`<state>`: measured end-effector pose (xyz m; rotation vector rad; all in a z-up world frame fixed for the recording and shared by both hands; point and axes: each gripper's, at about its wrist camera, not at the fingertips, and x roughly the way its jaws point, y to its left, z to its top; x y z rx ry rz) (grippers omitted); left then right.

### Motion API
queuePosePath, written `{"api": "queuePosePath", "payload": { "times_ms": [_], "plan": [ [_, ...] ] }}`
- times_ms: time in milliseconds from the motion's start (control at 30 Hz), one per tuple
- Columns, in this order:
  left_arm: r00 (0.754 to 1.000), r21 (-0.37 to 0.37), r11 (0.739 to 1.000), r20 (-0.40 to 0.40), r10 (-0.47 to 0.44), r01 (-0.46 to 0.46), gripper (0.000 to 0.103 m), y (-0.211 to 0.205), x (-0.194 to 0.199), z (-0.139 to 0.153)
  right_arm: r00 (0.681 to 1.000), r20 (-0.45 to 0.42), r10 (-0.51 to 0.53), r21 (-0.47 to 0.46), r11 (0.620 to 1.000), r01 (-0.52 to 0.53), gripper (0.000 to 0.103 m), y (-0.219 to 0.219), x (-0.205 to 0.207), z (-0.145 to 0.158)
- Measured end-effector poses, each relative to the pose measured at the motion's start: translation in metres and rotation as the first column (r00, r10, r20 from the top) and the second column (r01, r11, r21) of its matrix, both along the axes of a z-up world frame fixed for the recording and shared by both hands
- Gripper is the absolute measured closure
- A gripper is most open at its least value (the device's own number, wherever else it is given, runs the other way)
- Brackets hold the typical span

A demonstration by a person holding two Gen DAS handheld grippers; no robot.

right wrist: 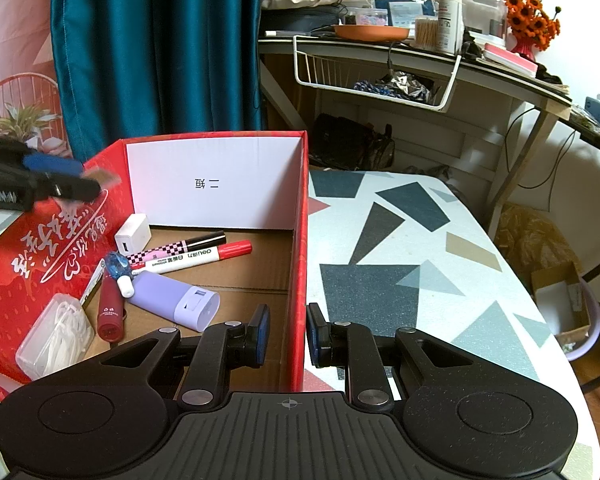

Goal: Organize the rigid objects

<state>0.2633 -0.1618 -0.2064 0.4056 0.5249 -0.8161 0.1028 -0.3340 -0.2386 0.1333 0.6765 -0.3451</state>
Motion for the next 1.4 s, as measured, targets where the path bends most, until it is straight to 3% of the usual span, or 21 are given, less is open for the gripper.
{"api": "queuePosePath", "payload": {
  "times_ms": [467, 567, 733, 800, 1100, 1200, 1267, 1333, 1400],
  "plan": [
    [0.997, 0.077, 0.996, -0.066, -0.03, 0.035, 0.052, -0.025, 0.011, -0.015, 1.0, -0.002, 0.002, 0.003, 1.0, -0.002, 0.084, 0.0, 0.0, 0.0],
    [0.997, 0.036, 0.999, -0.071, -0.006, 0.009, 0.03, -0.019, 0.012, -0.009, 1.0, -0.006, 0.002, 0.006, 1.0, -0.002, 0.084, 0.0, 0.0, -0.001],
    [0.998, -0.004, 0.999, -0.051, 0.038, -0.038, 0.024, -0.007, 0.012, 0.007, 1.0, -0.01, -0.002, 0.009, 1.0, 0.002, 0.084, 0.0, 0.001, 0.0],
    [0.997, -0.022, 0.997, -0.041, 0.069, -0.069, 0.008, -0.001, 0.012, 0.015, 1.0, -0.013, -0.003, 0.012, 1.0, 0.003, 0.084, -0.001, 0.0, 0.0],
    [0.966, -0.108, 0.96, -0.058, 0.253, -0.258, 0.0, 0.035, 0.014, 0.047, 0.999, -0.044, -0.007, 0.027, 1.0, 0.008, 0.08, -0.002, 0.004, 0.004],
    [0.956, -0.117, 0.949, -0.054, 0.289, -0.294, 0.0, 0.044, 0.011, 0.054, 0.999, -0.037, -0.005, 0.019, 1.0, 0.006, 0.062, -0.001, 0.006, 0.012],
    [0.951, -0.122, 0.943, -0.033, 0.309, -0.311, 0.0, 0.049, 0.006, 0.06, 0.999, -0.036, -0.005, 0.013, 1.0, 0.005, 0.036, -0.001, 0.009, 0.019],
    [0.94, -0.125, 0.932, -0.019, 0.341, -0.341, 0.0, 0.053, 0.001, 0.066, 0.999, -0.036, -0.021, -0.006, 1.0, 0.02, 0.018, 0.0, 0.011, 0.027],
    [0.925, -0.131, 0.916, -0.016, 0.38, -0.379, 0.0, 0.059, -0.004, 0.072, 0.999, -0.023, -0.028, -0.004, 1.0, 0.028, 0.007, -0.001, 0.013, 0.037]
  ]
}}
